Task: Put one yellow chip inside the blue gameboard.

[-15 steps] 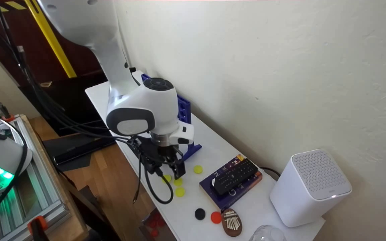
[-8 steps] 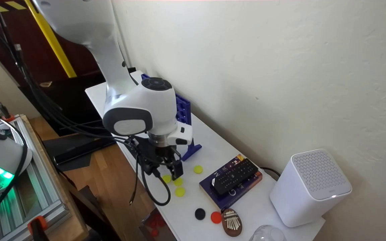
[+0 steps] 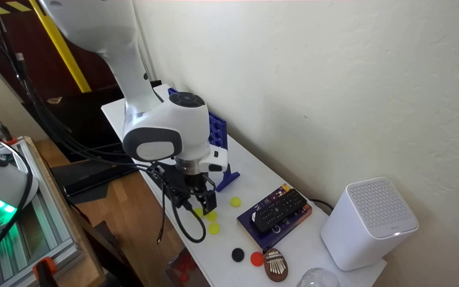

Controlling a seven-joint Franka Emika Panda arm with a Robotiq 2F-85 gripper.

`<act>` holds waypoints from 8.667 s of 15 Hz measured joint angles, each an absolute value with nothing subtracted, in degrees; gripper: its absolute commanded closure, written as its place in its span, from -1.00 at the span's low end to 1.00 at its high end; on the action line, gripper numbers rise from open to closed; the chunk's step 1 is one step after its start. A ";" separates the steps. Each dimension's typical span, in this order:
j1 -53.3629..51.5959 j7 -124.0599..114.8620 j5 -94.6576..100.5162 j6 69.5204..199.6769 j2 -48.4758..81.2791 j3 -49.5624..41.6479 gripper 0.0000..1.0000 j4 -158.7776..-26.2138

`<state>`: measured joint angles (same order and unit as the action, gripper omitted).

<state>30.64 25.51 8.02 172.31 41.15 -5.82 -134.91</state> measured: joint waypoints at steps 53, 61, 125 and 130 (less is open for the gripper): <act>28.09 26.49 9.11 170.77 42.09 -9.86 -1.00 -133.53; 27.87 26.62 9.12 170.77 41.51 -8.84 -1.00 -134.81; 63.89 23.28 16.05 196.38 19.34 21.80 0.80 -157.20; 72.60 20.01 23.03 197.94 19.28 27.88 0.80 -157.02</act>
